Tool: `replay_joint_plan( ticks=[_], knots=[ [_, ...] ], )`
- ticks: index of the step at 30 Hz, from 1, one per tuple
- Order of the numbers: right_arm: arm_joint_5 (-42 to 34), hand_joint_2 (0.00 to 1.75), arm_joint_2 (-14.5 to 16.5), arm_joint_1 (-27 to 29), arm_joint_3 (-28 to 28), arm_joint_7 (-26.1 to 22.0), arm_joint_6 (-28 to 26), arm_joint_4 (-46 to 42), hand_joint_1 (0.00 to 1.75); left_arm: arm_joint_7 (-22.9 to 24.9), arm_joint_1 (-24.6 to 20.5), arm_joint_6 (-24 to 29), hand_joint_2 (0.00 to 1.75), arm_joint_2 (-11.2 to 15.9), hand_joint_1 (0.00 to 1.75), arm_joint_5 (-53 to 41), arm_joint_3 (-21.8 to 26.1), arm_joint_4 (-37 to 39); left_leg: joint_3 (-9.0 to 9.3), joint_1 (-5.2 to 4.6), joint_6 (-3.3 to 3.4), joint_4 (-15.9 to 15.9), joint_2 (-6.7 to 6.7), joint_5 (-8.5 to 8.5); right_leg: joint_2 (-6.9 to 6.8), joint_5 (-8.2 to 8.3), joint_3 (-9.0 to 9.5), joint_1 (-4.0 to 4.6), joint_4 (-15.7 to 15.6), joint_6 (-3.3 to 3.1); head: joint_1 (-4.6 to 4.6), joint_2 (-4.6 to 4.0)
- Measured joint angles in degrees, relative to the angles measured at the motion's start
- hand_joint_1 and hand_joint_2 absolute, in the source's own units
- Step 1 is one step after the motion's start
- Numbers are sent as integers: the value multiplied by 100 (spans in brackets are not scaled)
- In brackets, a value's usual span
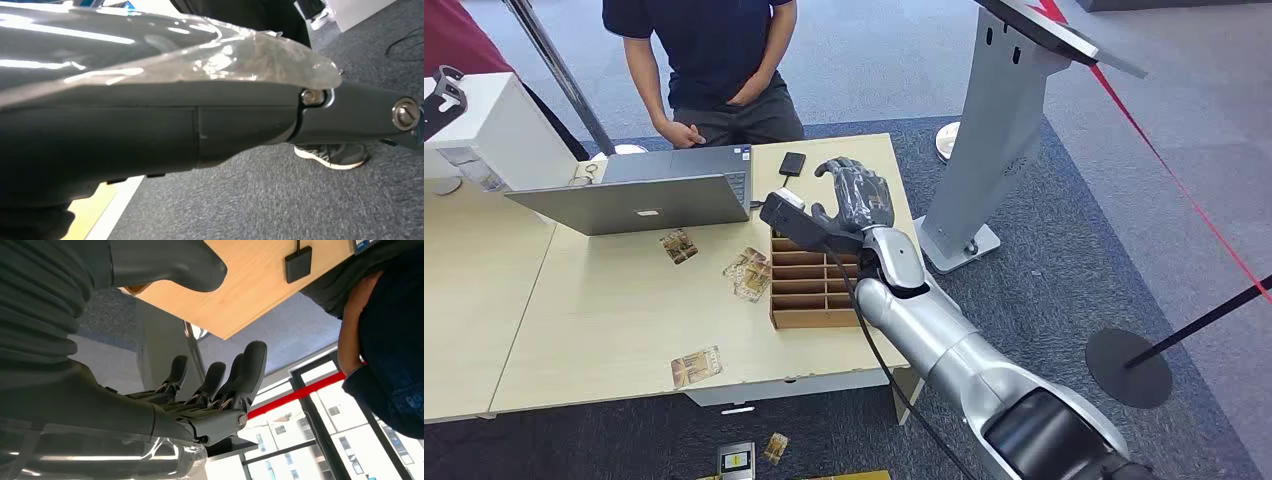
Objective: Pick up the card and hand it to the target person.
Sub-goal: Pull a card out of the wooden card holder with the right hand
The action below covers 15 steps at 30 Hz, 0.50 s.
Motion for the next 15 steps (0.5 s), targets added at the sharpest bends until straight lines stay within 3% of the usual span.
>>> replay_joint_plan(
  ticks=[15],
  knots=[
    [57,175,193,-145,86,35,108,360,55,15,13,10,0,2,0,61,-1,0,0,0,0,0,0,1,0,0,1,0,1,0,-1,0]
  ],
)
